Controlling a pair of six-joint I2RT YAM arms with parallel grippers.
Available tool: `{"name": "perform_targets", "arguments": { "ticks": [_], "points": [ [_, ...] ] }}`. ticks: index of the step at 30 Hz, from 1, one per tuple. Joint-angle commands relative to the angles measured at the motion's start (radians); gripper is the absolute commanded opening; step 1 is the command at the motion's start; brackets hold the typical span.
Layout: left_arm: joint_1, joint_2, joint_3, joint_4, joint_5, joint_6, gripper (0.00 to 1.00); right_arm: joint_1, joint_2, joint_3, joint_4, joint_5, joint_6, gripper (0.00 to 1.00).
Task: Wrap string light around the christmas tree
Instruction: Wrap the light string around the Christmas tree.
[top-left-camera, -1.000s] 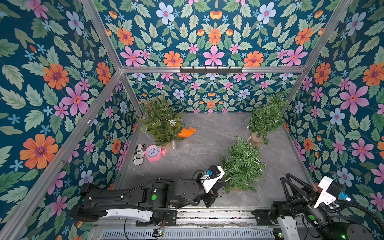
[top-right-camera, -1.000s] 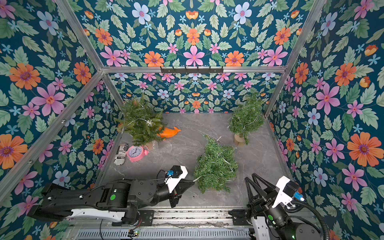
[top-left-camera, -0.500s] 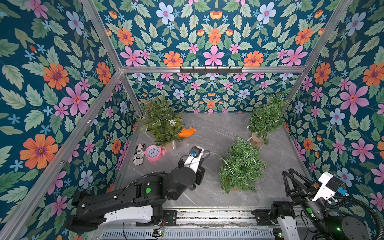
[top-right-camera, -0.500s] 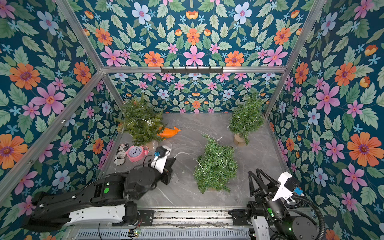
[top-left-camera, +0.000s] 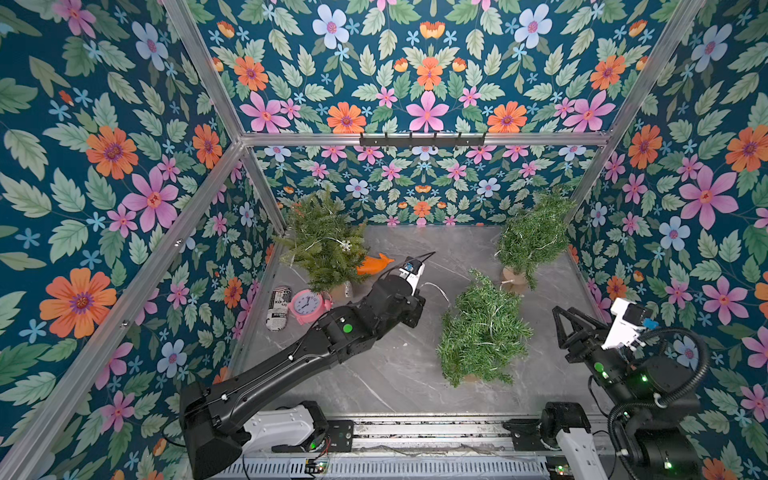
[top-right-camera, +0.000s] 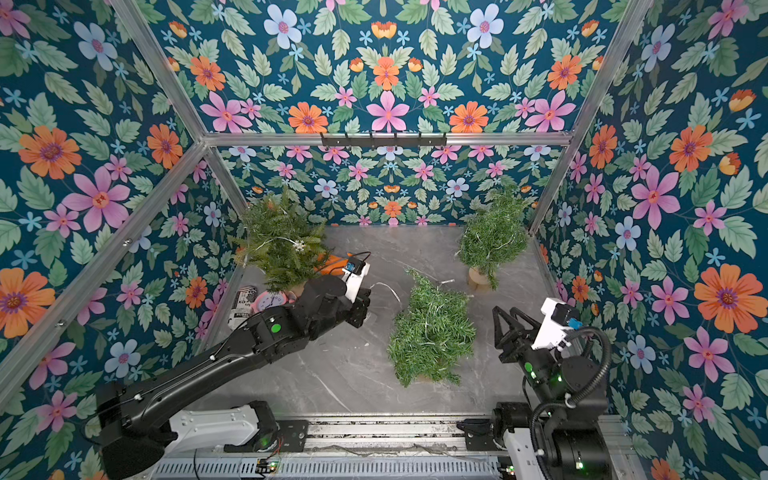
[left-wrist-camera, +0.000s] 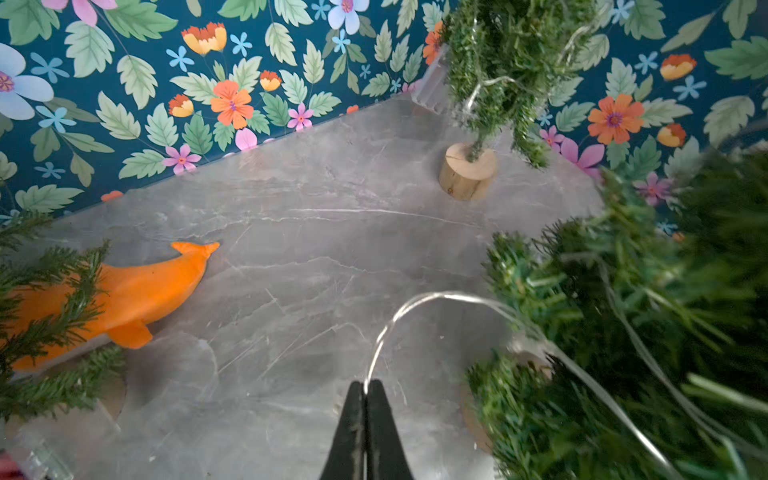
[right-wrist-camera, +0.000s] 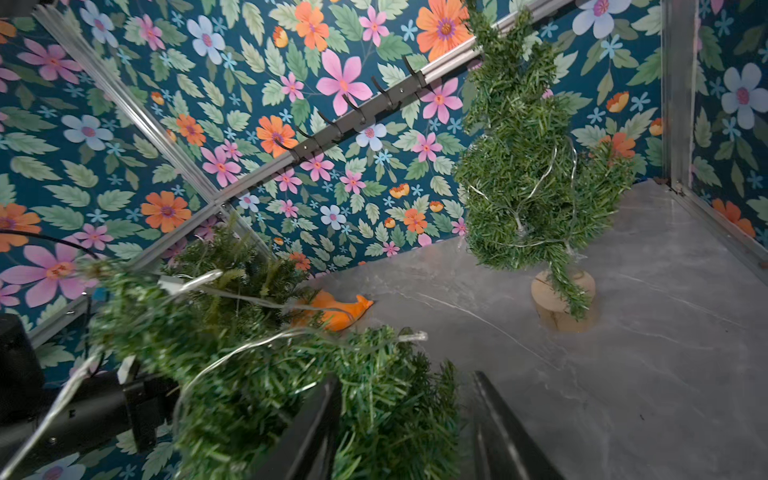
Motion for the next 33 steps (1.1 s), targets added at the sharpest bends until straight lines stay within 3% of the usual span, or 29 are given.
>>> {"name": "perform_targets", "arguments": {
  "ticks": [1, 4, 12, 18, 25, 33],
  "points": [
    [0.056, 0.069, 0.043, 0.057, 0.142, 0.061, 0.0, 0.0, 0.067, -0.018, 0.086, 0.013, 0.013, 0.51],
    [0.091, 0.131, 0.067, 0.097, 0.177, 0.089, 0.0, 0.0, 0.113, -0.067, 0.159, 0.02, 0.018, 0.52],
    [0.171, 0.272, 0.115, 0.224, 0.401, 0.14, 0.0, -0.001, 0.164, -0.287, 0.47, 0.047, 0.001, 0.55],
    [0.174, 0.357, 0.175, 0.26, 0.521, 0.155, 0.0, -0.001, 0.221, -0.422, 0.724, -0.059, -0.038, 0.64],
    [0.173, 0.408, 0.213, 0.32, 0.625, 0.13, 0.0, -0.009, 0.301, -0.553, 0.971, -0.034, 0.002, 0.66],
    [0.173, 0.484, 0.252, 0.418, 0.746, 0.036, 0.0, -0.01, 0.411, -0.62, 1.14, -0.115, -0.011, 0.67]
  ]
}}
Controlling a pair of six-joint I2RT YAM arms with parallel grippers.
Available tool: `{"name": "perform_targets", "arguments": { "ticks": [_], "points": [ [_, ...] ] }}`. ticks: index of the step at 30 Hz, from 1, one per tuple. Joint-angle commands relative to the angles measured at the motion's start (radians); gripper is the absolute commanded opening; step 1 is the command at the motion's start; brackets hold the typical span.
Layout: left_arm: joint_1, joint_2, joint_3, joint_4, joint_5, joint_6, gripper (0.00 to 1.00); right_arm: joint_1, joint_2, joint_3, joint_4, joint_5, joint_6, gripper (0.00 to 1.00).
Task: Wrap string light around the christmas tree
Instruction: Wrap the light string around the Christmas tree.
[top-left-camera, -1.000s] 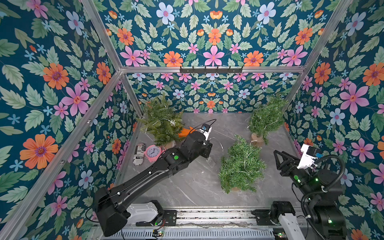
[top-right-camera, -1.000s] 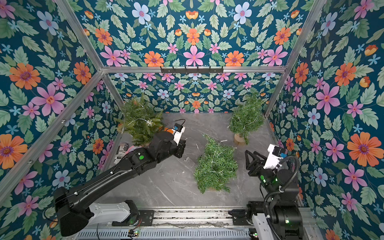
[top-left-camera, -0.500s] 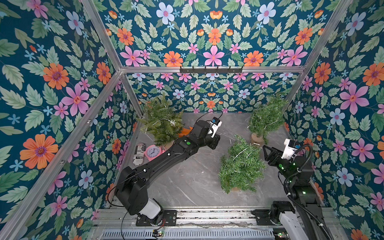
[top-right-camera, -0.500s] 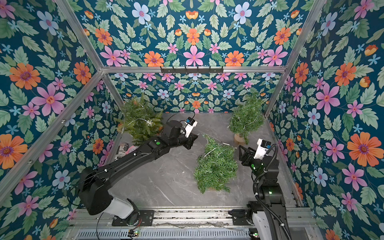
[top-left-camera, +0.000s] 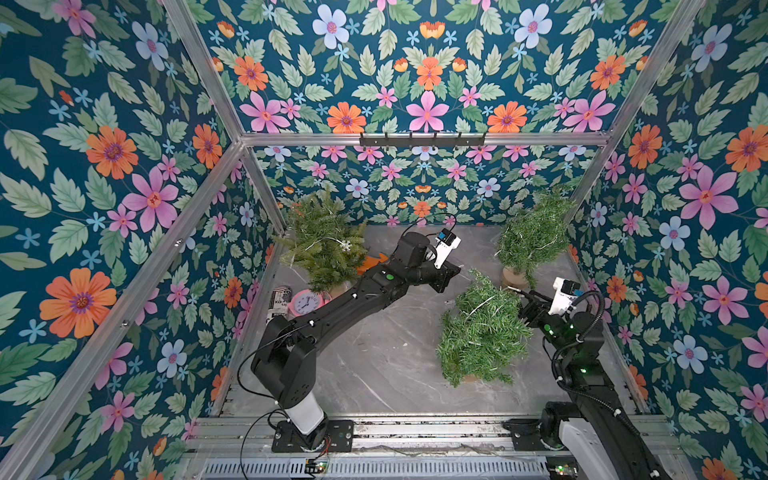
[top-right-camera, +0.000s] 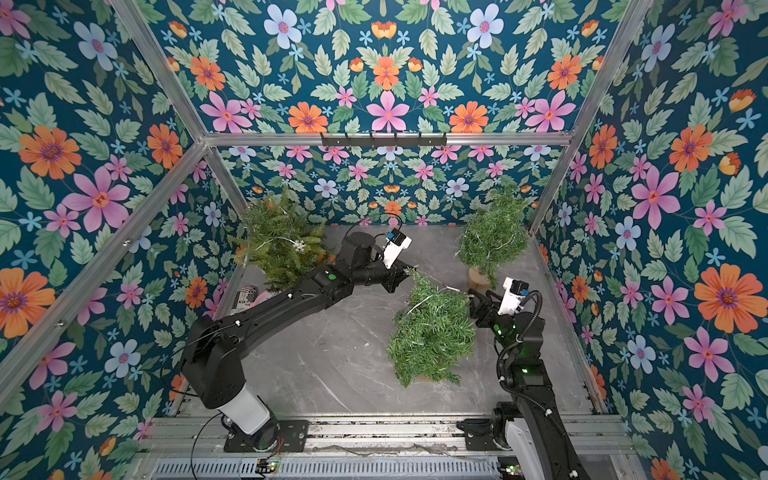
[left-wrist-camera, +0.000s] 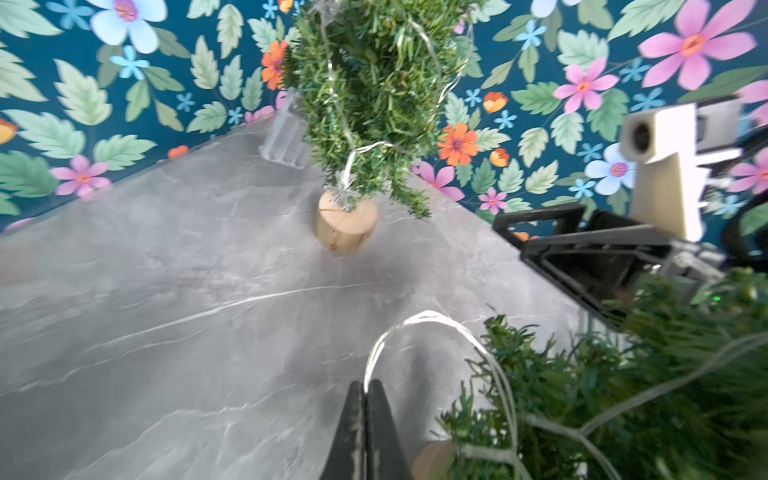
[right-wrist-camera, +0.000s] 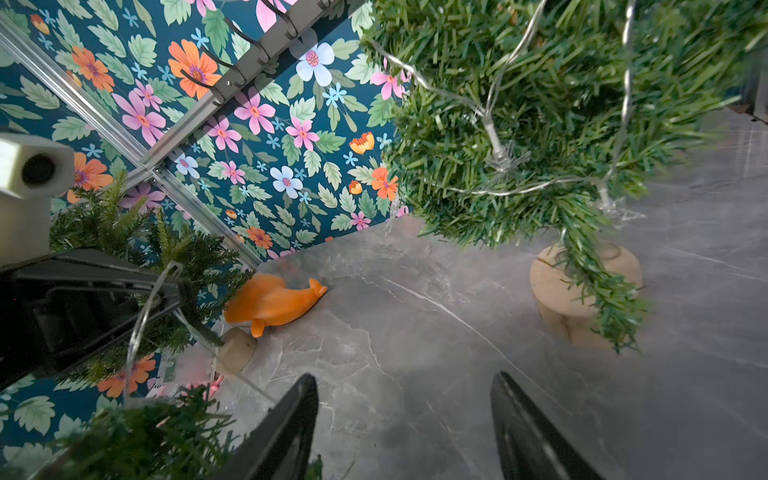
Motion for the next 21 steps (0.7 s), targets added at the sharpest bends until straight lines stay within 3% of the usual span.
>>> {"name": "perform_targets", "arguments": {
  "ticks": [1, 8, 14, 17, 21],
  "points": [
    [0.0, 0.018, 0.014, 0.088, 0.081, -0.057, 0.0, 0.0, 0.034, -0.037, 0.186, -0.039, -0.019, 0.67],
    [-0.003, 0.088, 0.075, 0.135, 0.17, -0.144, 0.0, 0.0, 0.08, -0.079, 0.261, -0.071, -0.048, 0.71],
    [-0.015, 0.123, 0.104, 0.171, 0.215, -0.192, 0.0, 0.0, 0.081, -0.115, 0.257, 0.014, -0.06, 0.77],
    [-0.021, 0.131, 0.116, 0.187, 0.222, -0.203, 0.0, 0.0, 0.081, -0.119, 0.242, 0.046, -0.038, 0.87],
    [-0.022, 0.145, 0.132, 0.191, 0.248, -0.229, 0.0, 0.0, 0.085, -0.142, 0.275, 0.077, -0.046, 0.86]
  ]
}}
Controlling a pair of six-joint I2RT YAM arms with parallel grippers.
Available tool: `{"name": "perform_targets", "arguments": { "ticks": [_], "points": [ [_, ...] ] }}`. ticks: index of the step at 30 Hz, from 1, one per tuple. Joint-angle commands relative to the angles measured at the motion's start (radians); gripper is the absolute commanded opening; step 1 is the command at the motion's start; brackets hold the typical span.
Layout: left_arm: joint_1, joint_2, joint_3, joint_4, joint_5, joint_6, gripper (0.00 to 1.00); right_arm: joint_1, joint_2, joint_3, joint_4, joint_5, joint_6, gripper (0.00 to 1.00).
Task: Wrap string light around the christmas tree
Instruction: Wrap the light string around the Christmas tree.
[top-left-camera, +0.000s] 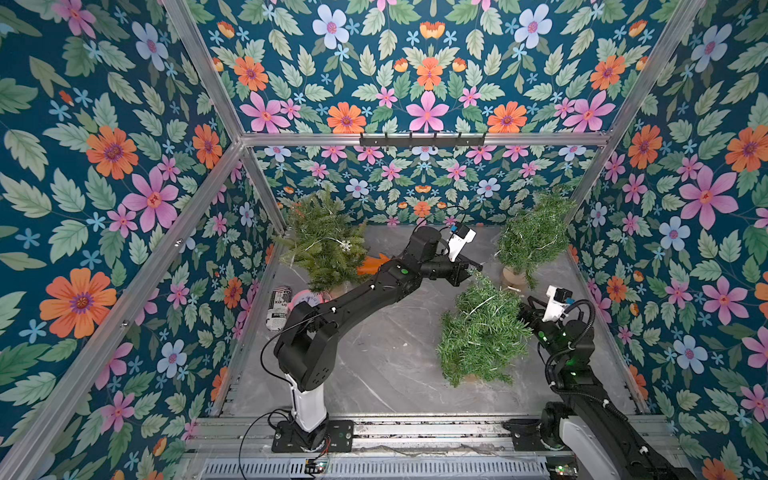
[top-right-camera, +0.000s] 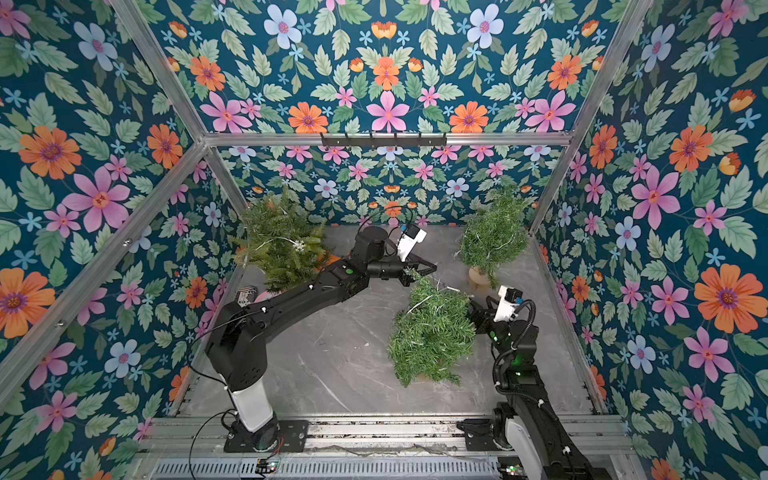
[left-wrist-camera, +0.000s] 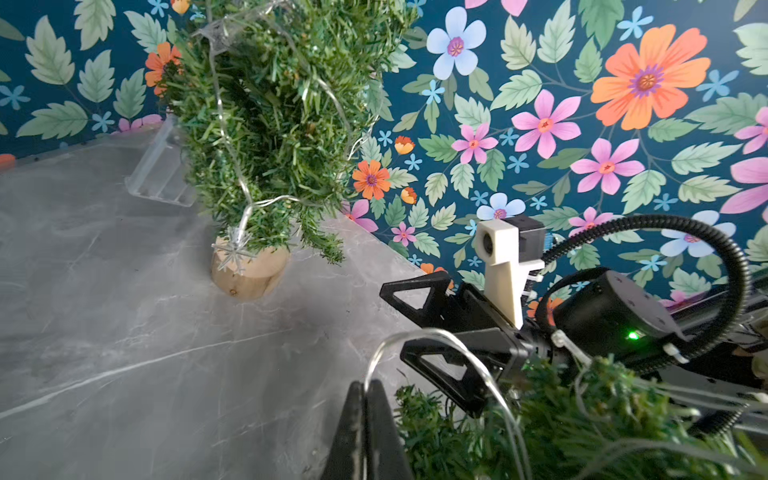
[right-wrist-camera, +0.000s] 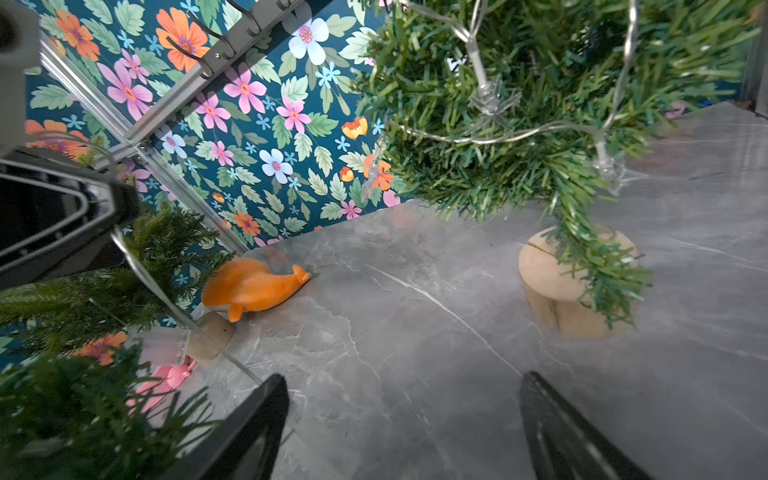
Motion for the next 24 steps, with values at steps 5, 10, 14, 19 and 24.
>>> {"name": "perform_targets", "arguments": {
  "ticks": [5, 10, 14, 19, 24],
  "points": [
    [-0.004, 0.02, 0.029, 0.041, 0.047, -0.037, 0.0, 0.019, 0.081, -0.021, 0.178, -0.085, -0.045, 0.88],
    [-0.007, 0.042, 0.063, 0.048, 0.063, -0.063, 0.0, 0.078, 0.195, -0.012, 0.274, -0.122, -0.104, 0.9],
    [-0.008, 0.053, 0.084, 0.047, 0.078, -0.077, 0.0, 0.078, 0.278, 0.0, 0.353, -0.152, -0.109, 0.91],
    [-0.012, 0.063, 0.111, 0.049, 0.104, -0.098, 0.0, 0.086, 0.324, 0.021, 0.387, -0.183, -0.107, 1.0],
    [-0.017, 0.072, 0.119, 0.06, 0.116, -0.114, 0.0, 0.089, 0.349, 0.059, 0.423, -0.176, -0.115, 1.0]
  ]
}}
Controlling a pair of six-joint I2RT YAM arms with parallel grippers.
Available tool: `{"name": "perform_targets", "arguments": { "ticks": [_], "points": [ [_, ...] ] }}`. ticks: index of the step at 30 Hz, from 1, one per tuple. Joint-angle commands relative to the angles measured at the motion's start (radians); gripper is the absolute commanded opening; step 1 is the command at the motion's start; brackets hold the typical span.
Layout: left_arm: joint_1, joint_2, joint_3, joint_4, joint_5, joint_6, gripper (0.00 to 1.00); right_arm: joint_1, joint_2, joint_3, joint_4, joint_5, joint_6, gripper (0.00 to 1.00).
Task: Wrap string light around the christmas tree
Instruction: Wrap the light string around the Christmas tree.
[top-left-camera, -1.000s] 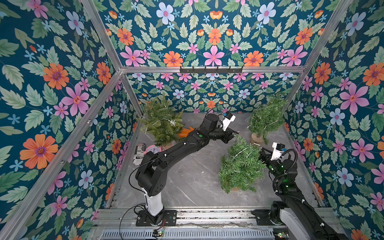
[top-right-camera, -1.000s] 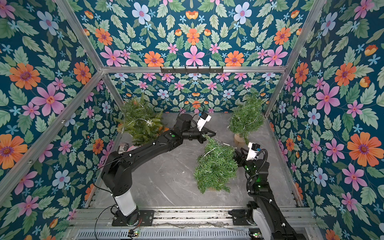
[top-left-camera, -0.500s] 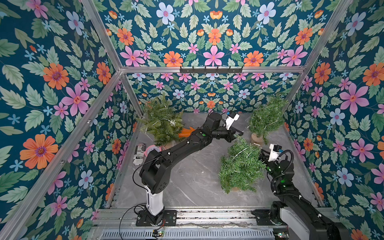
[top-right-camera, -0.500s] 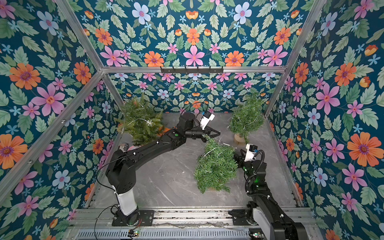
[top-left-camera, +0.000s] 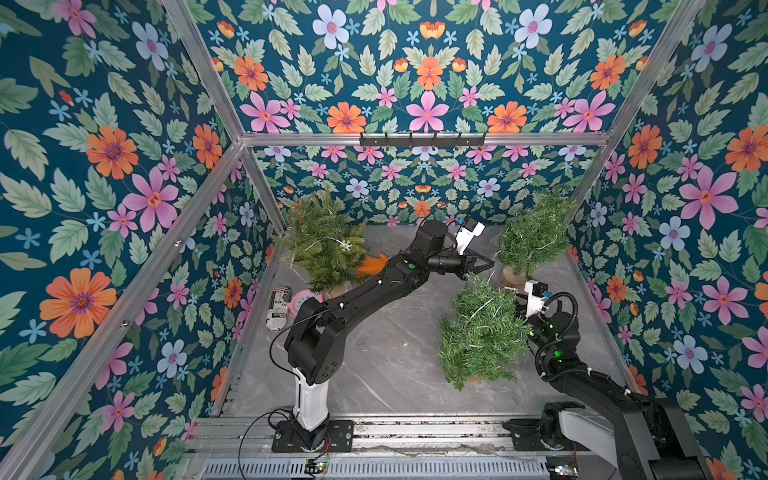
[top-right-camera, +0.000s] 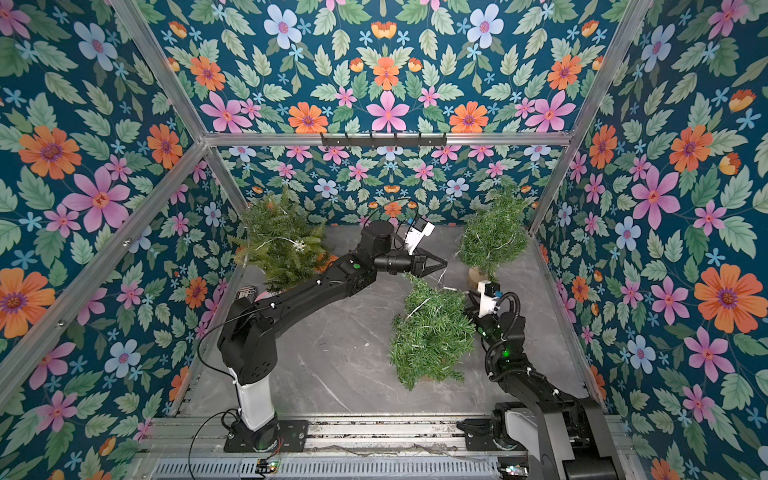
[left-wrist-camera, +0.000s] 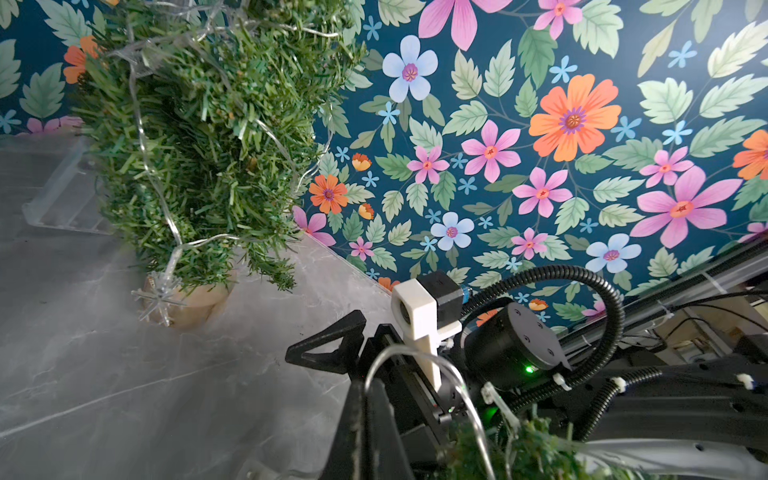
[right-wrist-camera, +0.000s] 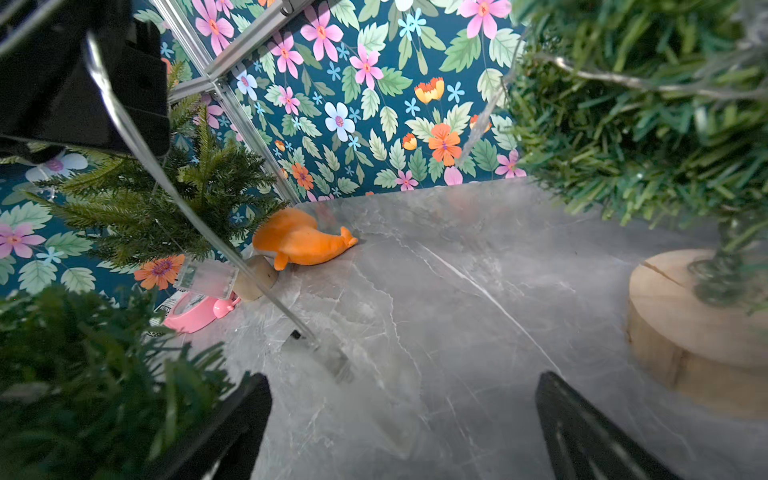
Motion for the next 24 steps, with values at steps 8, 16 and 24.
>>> {"name": "perform_targets", "arguments": {
  "ticks": [8, 16, 24],
  "points": [
    [-0.002, 0.026, 0.028, 0.041, 0.026, -0.031, 0.0, 0.002, 0.044, 0.092, 0.054, -0.016, -0.055, 1.0],
    [-0.002, 0.046, 0.048, 0.04, 0.04, -0.051, 0.0, 0.003, 0.098, 0.146, 0.067, -0.057, -0.059, 0.96],
    [-0.005, 0.05, 0.056, 0.055, 0.053, -0.083, 0.0, 0.009, 0.142, 0.198, 0.092, -0.115, -0.056, 0.87]
  ]
}}
